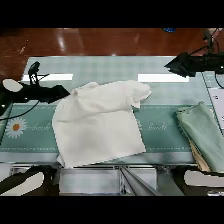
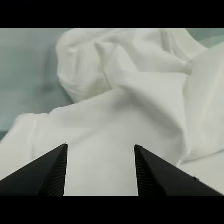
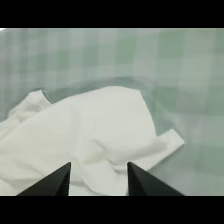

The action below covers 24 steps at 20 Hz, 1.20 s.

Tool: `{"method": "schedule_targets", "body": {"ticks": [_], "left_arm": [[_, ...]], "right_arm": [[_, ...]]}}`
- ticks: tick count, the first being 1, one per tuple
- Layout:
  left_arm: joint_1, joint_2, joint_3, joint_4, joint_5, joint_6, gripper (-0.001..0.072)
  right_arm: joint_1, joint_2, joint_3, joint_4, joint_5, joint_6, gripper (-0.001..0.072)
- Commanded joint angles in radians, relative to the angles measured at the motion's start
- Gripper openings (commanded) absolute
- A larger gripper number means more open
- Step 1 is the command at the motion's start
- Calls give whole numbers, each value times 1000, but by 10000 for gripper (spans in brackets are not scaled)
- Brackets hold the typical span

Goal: Fold the shirts.

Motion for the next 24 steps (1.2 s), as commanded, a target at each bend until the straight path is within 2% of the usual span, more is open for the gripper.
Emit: {"method": "schedule_targets", "body": {"ticks": [1, 2, 3, 6, 8, 13, 17, 18, 19, 20, 24], "left_arm": [[139, -13, 99, 174, -153, -82, 510], [176, -17, 92, 204, -166, -125, 509], [199, -26, 82, 209, -174, -132, 510], [198, -87, 65, 210, -182, -127, 509], [185, -140, 65, 210, -193, -127, 509], [135, -254, 66, 206, -227, -125, 508], [65, -282, 66, 144, -227, -24, 506], [51, -282, 68, 146, -226, -21, 480], [45, -281, 71, 145, -228, -16, 231], [43, -280, 75, 145, -230, -13, 17], [43, -280, 82, 145, -243, -7, 18]], "right_arm": [[-106, 73, -47, -233, 164, -12, 406], [-129, 126, -132, -288, 147, 5, 406], [-147, 186, -253, -291, 113, 22, 406], [-126, 325, -591, -277, 69, -5, 406], [-84, 391, -731, -245, 11, 6, 406], [71, 415, -861, -267, 62, 10, 406], [137, 415, -878, -307, 50, 53, 406], [138, 415, -878, -301, 50, 55, 406], [138, 415, -878, -293, 47, 55, 406], [138, 414, -878, -288, 43, 55, 406], [172, 359, -878, -264, 53, 45, 406]]}}
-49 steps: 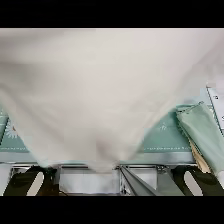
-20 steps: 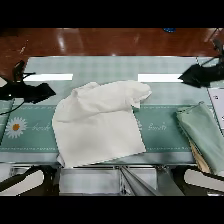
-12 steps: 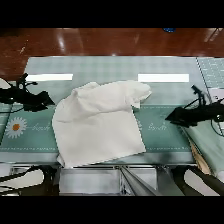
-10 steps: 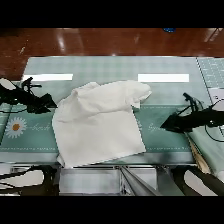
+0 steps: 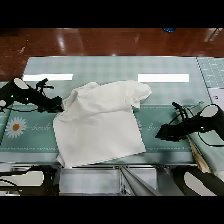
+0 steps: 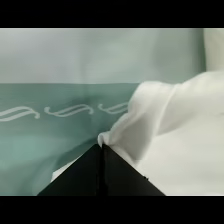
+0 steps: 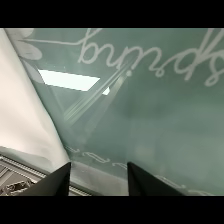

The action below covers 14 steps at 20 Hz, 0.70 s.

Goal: Fold the shirts.

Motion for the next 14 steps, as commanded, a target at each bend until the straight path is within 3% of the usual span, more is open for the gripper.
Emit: {"method": "schedule_targets", "body": {"ticks": [1, 10, 11, 12, 13, 14], "left_arm": [[-7, -2, 5, -8, -14, 14, 18], [-7, -2, 5, -8, -21, 14, 18], [-7, -2, 5, -8, -21, 14, 18], [-7, -2, 5, -8, -22, 14, 18], [-7, -2, 5, -8, -22, 14, 18], [-7, -2, 5, -8, -23, 14, 18]], "right_arm": [[66, -49, -3, 35, -6, -8, 406], [424, -205, -3, 210, -185, -10, 391], [436, -210, -3, 230, -202, -11, 341], [439, -210, 0, 245, -213, -33, 239], [438, -210, 11, 253, -200, -85, 40], [430, -209, 31, 248, -180, -109, 19]]}}
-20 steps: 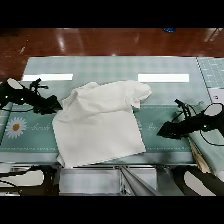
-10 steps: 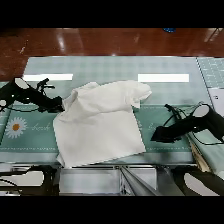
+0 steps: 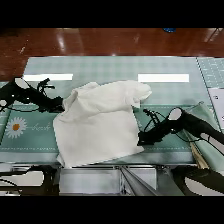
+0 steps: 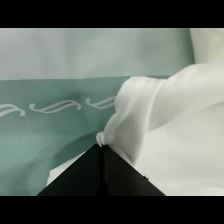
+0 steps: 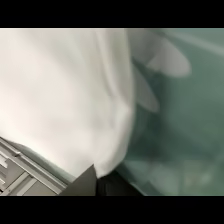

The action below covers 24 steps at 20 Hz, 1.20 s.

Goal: Fold the shirts.

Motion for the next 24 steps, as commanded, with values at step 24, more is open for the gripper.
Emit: {"method": "schedule_targets", "body": {"ticks": [24], "left_arm": [[-96, -1, 2, -187, 23, 56, 18]], "right_arm": [[-419, -432, 766, 93, -142, 5, 34]]}}
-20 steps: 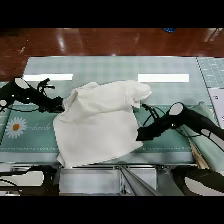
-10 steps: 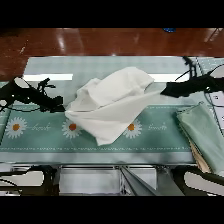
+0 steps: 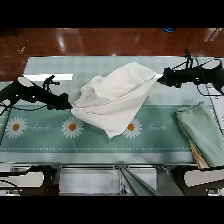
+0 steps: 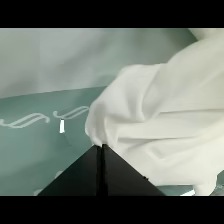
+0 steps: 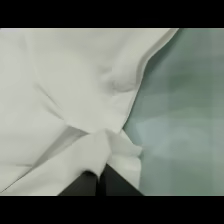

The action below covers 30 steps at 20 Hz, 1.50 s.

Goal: Fold the shirts.

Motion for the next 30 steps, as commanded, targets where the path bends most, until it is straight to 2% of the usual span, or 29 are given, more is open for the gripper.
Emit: {"method": "schedule_targets", "body": {"ticks": [1, 2, 3, 4, 5, 8, 11, 13, 18, 23, 26, 30], "left_arm": [[-42, -1, 1, -9, 5, 10, 18], [-44, -1, 2, -9, -4, 10, 23], [-40, 0, 7, -2, -24, 10, 107], [-29, 0, 26, 27, -59, 10, 342], [-13, 0, 58, 66, -95, 9, 509], [77, 20, 190, 108, -121, 0, 508], [111, 8, 280, 27, 0, -39, 508], [81, -38, 319, -32, 52, -40, 508], [-23, -227, 439, -35, 25, -93, 508], [-107, -352, 536, 5, -27, -130, 508], [-139, -376, 561, 102, -48, -171, 508], [-173, -390, 562, 103, -55, -179, 508]], "right_arm": [[17, -78, 7, 37, -14, 29, 225], [8, -77, 8, 37, 2, 24, 414], [-10, -73, 18, 37, 46, 24, 408], [-38, -63, 35, 37, 109, 24, 407], [-71, -46, 49, 37, 168, 23, 407], [-161, 62, 31, -51, 272, -2, 407], [-169, 193, -111, -180, 254, -3, 406], [-148, 264, -242, -153, 201, -27, 406], [-78, 334, -434, -82, 146, -86, 406], [9, 334, -452, -72, 114, -89, 406], [50, 334, -452, -61, 94, -89, 406], [61, 334, -452, -54, 85, -89, 406]]}}
